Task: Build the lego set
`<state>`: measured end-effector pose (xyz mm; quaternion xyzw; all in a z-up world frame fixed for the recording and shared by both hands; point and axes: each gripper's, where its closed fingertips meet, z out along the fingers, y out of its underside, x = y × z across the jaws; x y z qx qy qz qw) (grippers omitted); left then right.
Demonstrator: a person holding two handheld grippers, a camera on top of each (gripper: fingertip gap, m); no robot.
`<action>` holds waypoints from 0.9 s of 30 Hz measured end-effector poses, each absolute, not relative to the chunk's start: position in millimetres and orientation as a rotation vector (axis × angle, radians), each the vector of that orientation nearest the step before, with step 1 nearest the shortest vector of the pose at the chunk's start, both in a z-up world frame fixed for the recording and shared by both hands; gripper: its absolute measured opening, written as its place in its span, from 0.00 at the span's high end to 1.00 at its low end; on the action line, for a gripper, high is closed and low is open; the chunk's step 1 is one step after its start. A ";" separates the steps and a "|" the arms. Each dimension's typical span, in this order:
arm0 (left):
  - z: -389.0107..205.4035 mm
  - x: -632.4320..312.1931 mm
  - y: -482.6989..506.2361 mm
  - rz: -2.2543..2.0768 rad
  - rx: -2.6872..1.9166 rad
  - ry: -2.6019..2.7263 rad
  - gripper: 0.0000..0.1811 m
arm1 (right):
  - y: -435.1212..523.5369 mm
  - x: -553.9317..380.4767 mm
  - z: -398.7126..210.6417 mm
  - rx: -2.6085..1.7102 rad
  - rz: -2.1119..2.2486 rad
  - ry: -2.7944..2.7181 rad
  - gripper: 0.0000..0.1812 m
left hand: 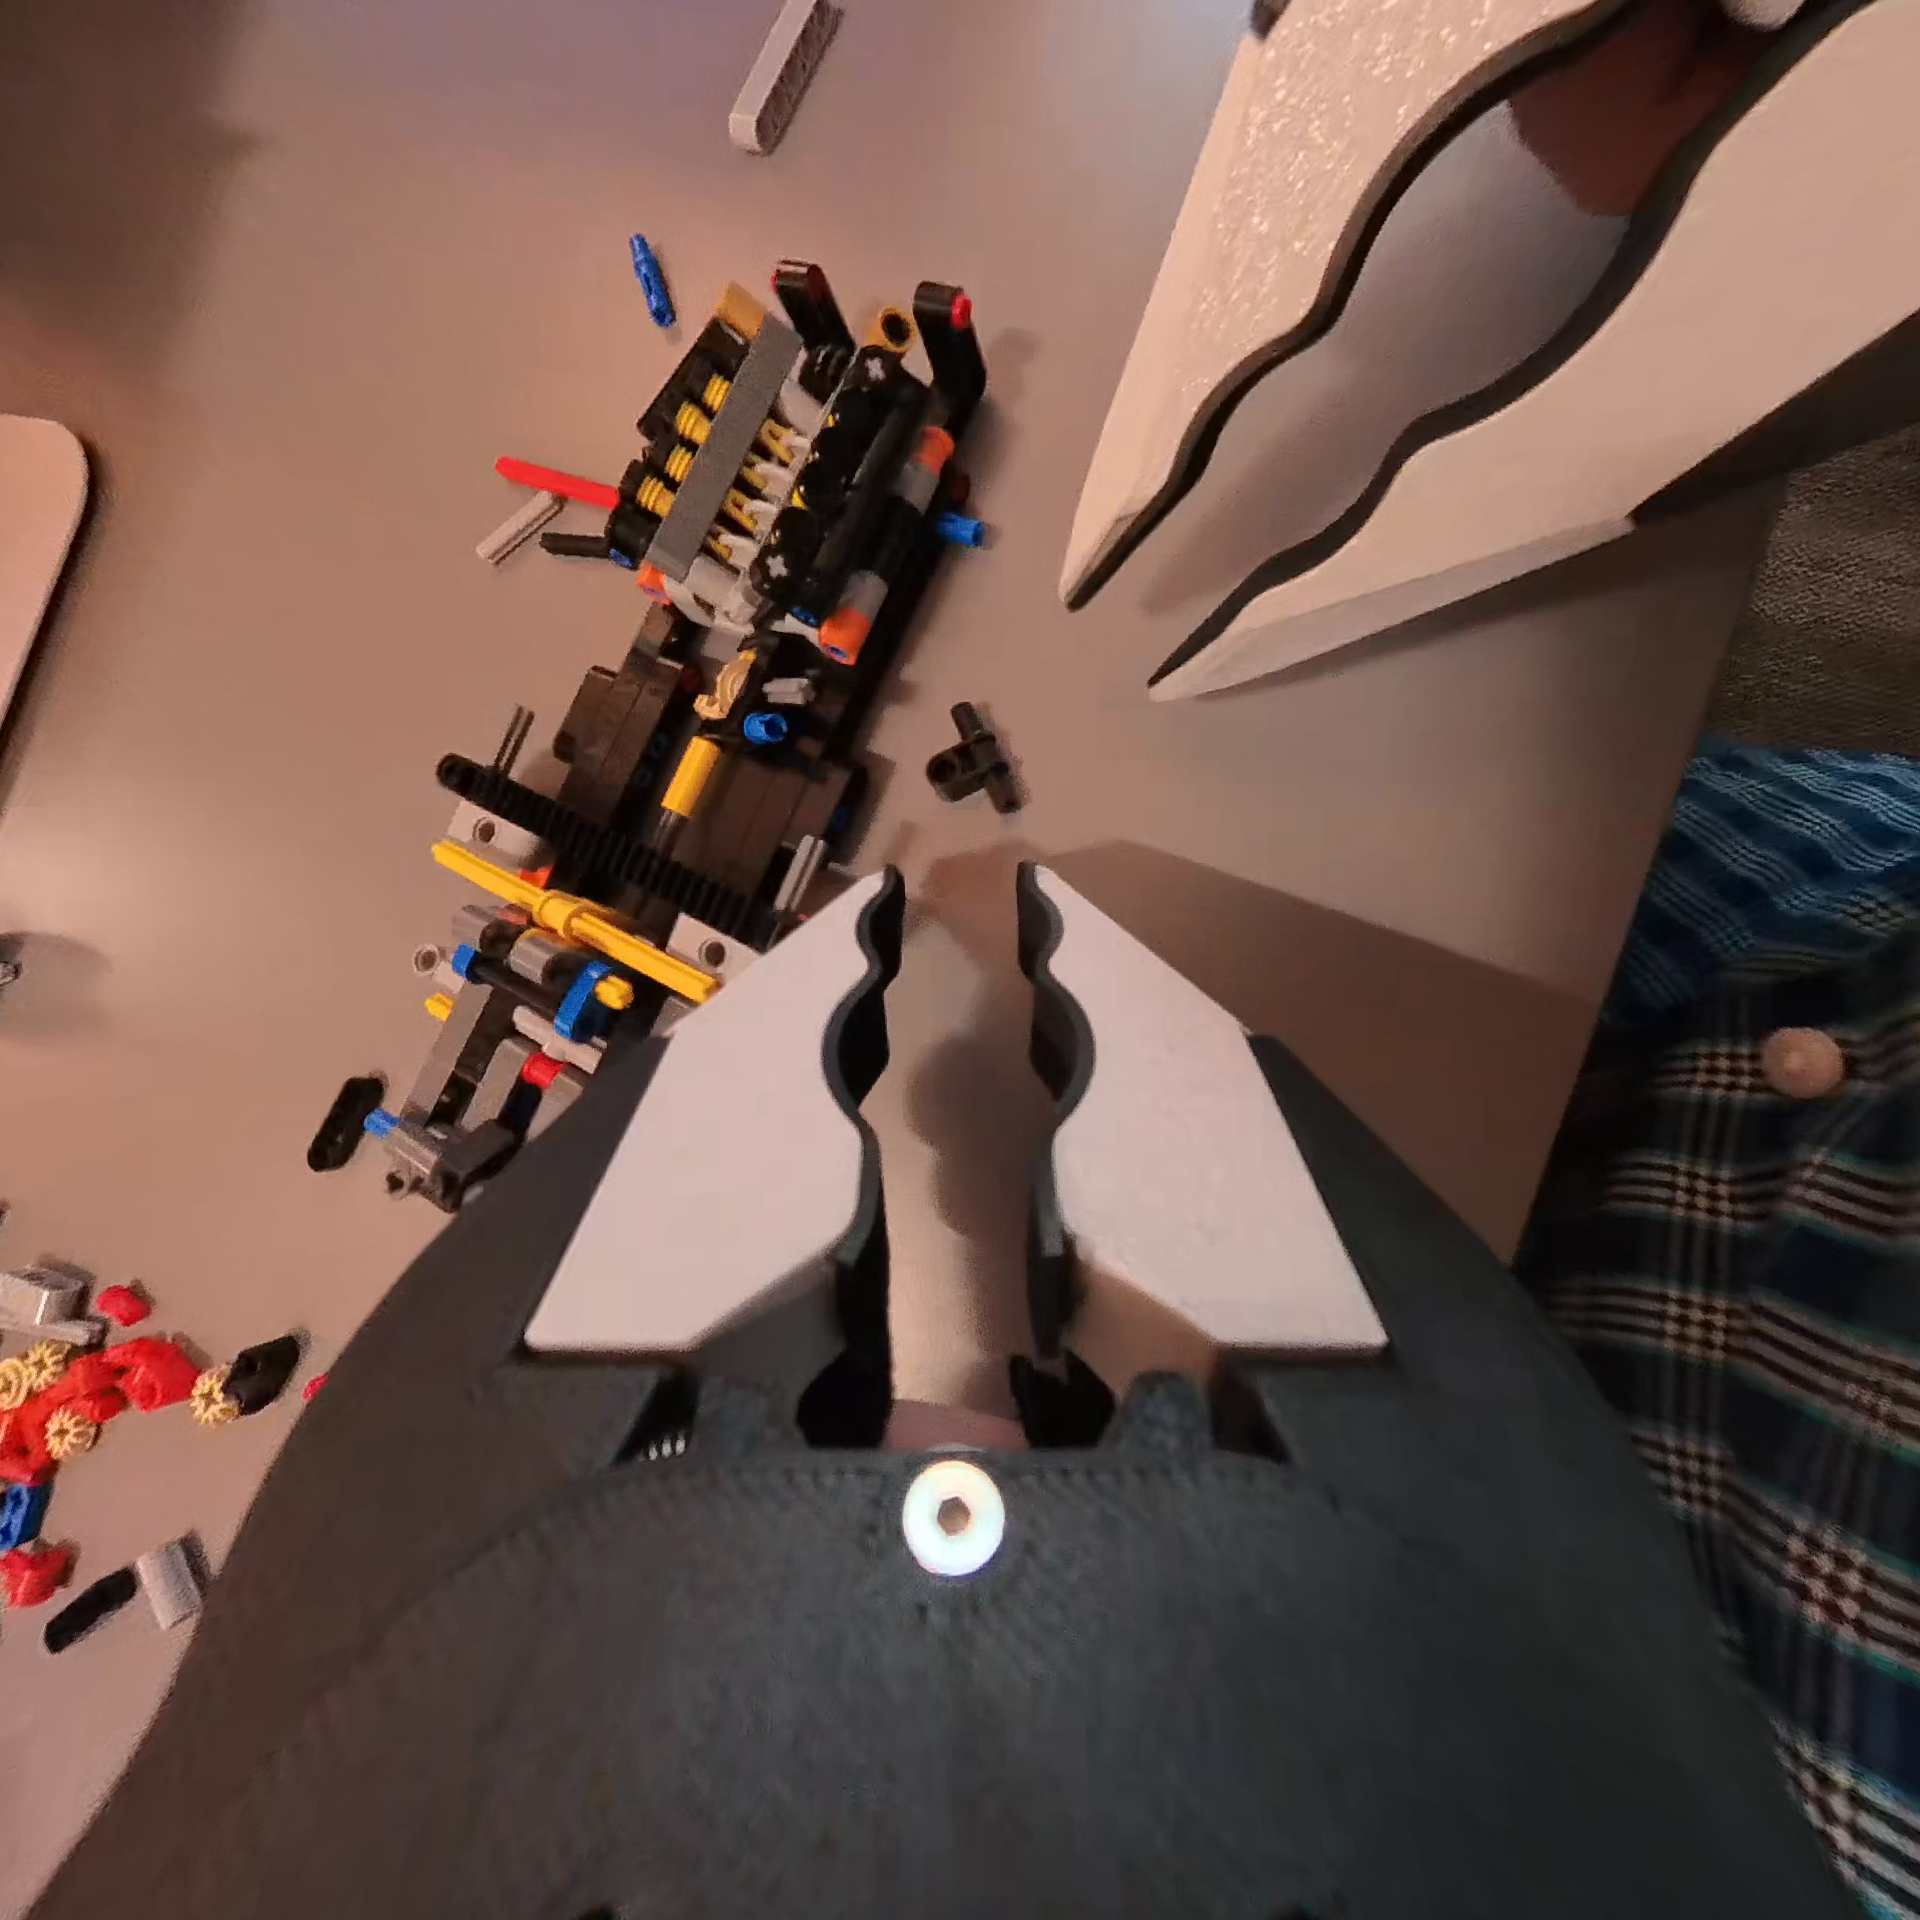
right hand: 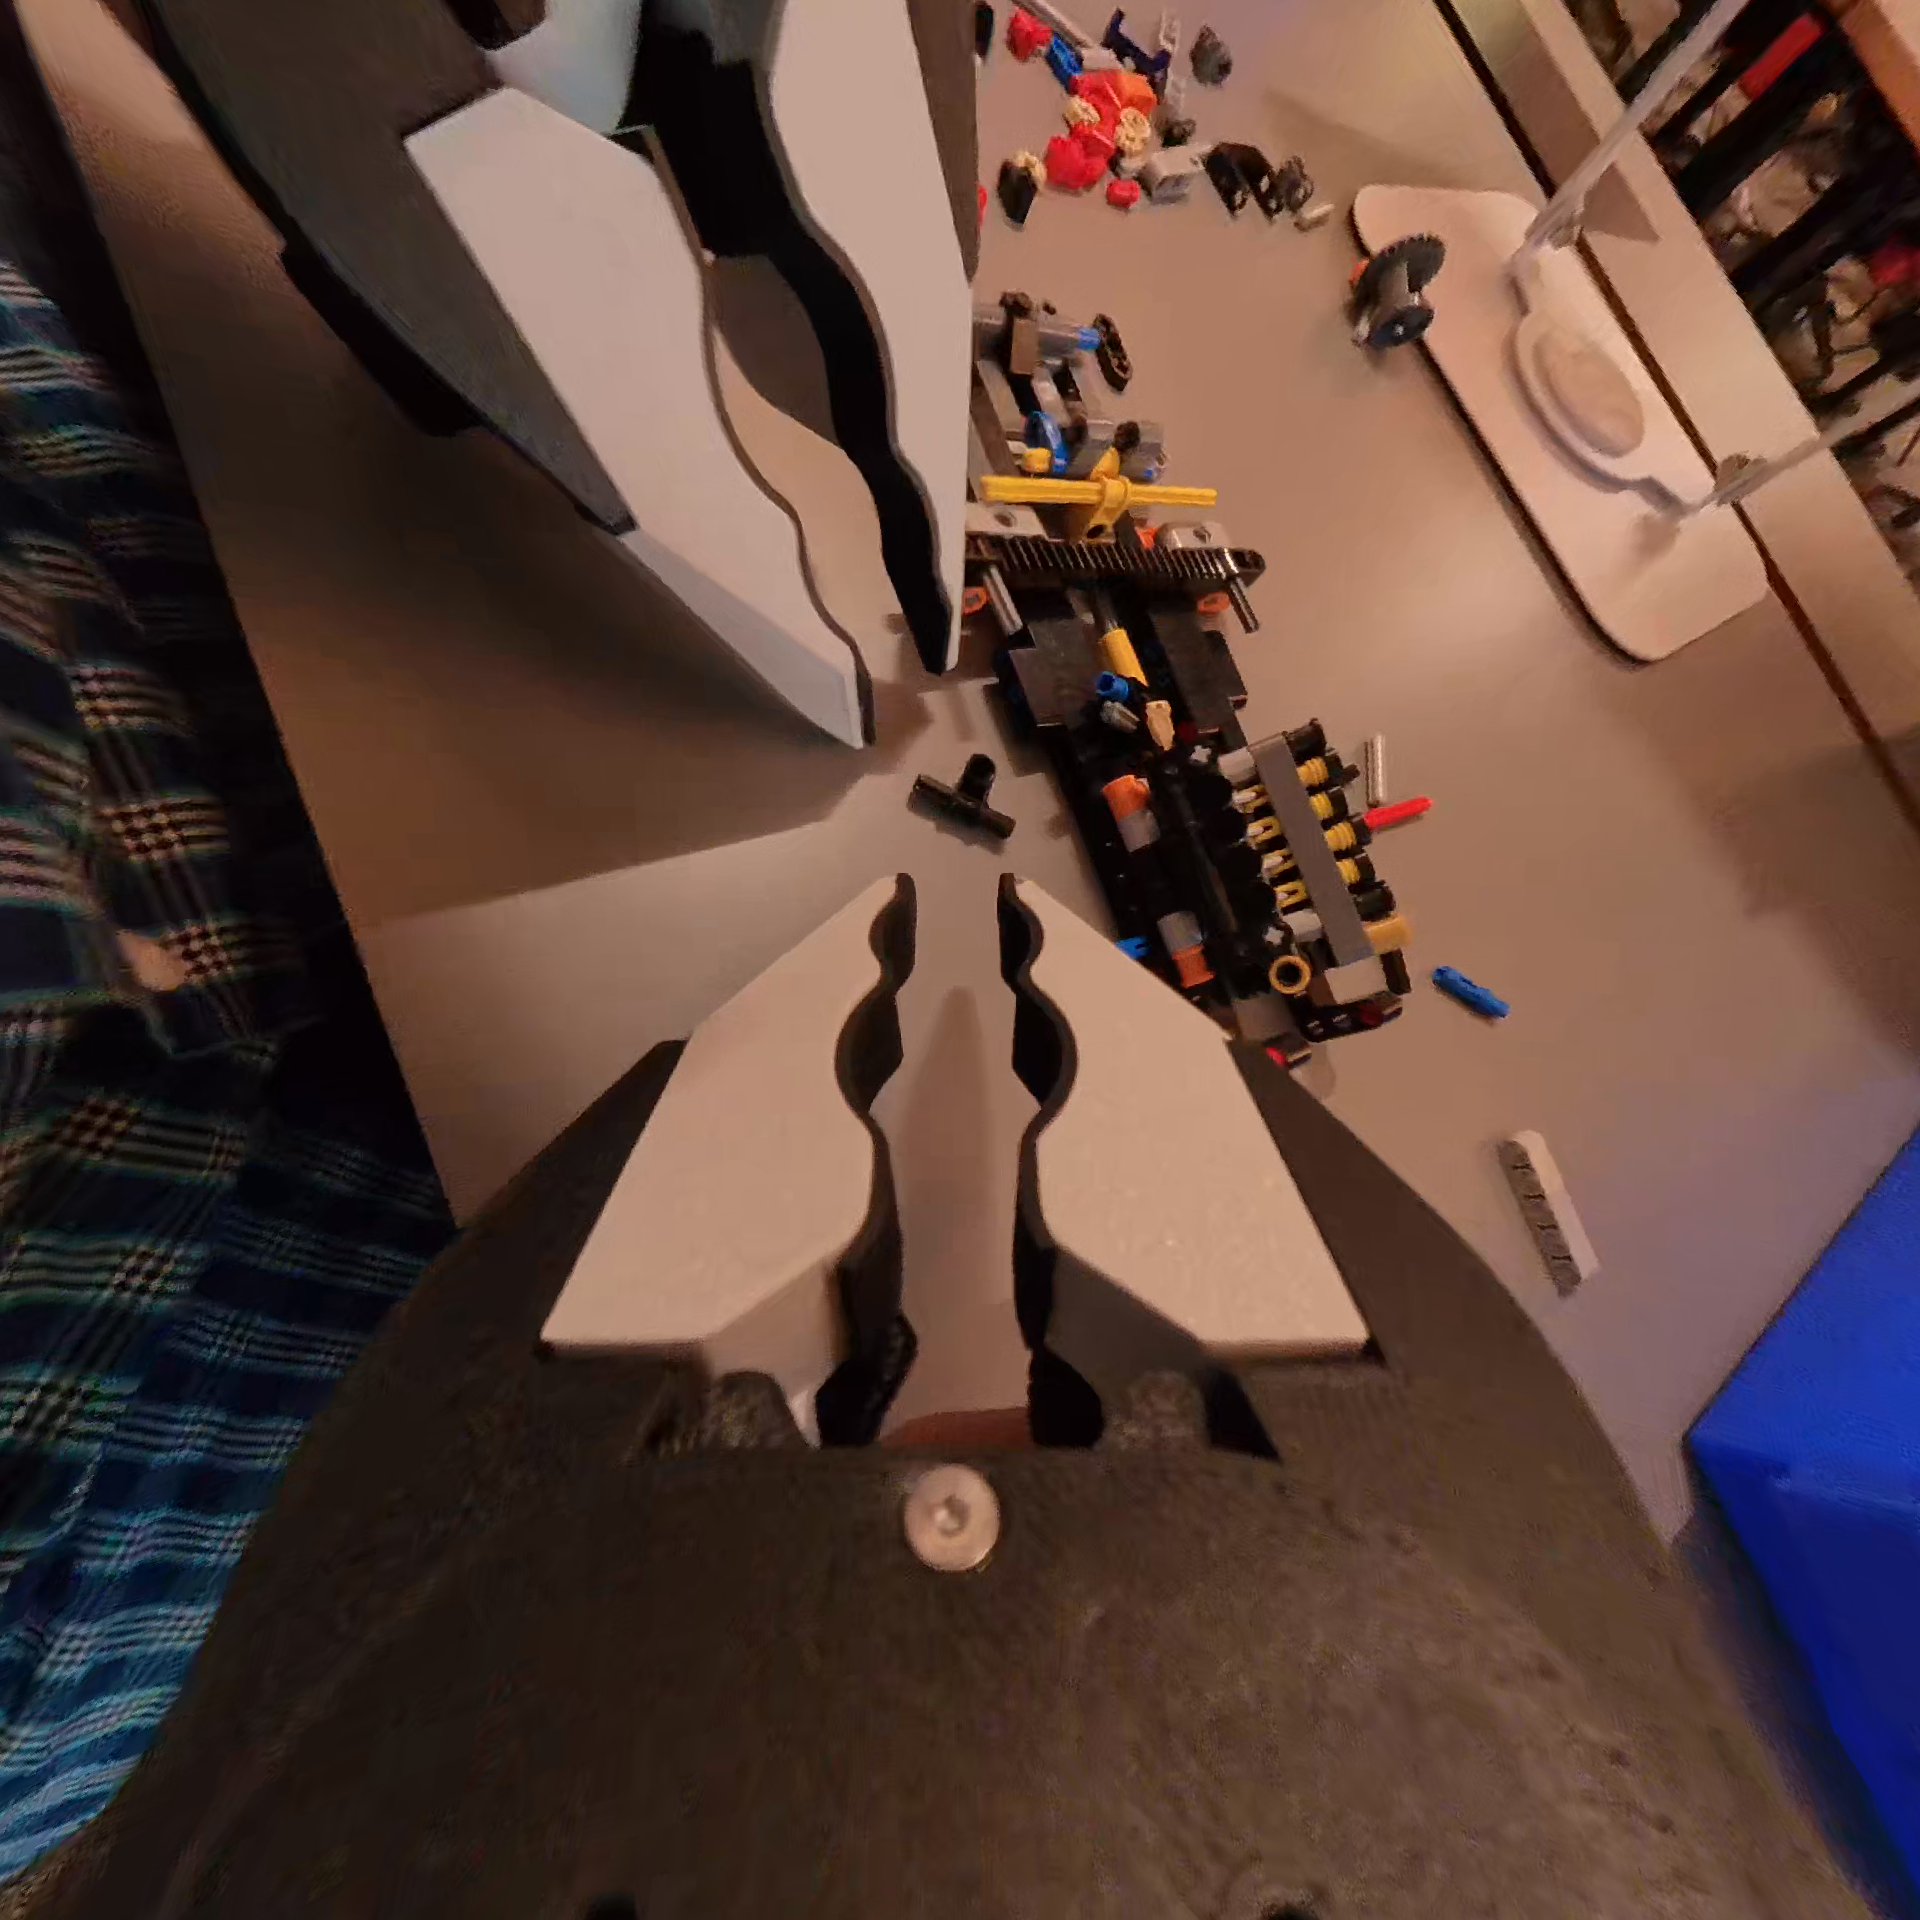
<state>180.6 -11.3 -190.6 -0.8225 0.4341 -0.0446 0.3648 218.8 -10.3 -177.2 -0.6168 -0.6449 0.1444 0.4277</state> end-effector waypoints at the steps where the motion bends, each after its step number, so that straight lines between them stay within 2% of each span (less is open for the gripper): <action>1: -191.4 180.9 -11.3 -0.118 -2.121 1.115 0.89 | -9.7 217.6 -178.9 -1.559 0.363 -1.611 0.92; 12: -194.0 214.2 -21.1 -0.249 -2.079 1.169 0.91 | -0.9 209.1 -189.0 -1.616 0.392 -1.660 0.88; 17: -185.4 204.9 -26.8 -0.298 -2.058 1.124 0.89 | -0.7 202.7 -184.4 -1.590 0.420 -1.658 0.87; 27: -180.0 175.9 -31.7 -0.235 -2.056 1.031 0.87 | -0.4 185.2 -192.1 -1.552 0.387 -1.763 0.96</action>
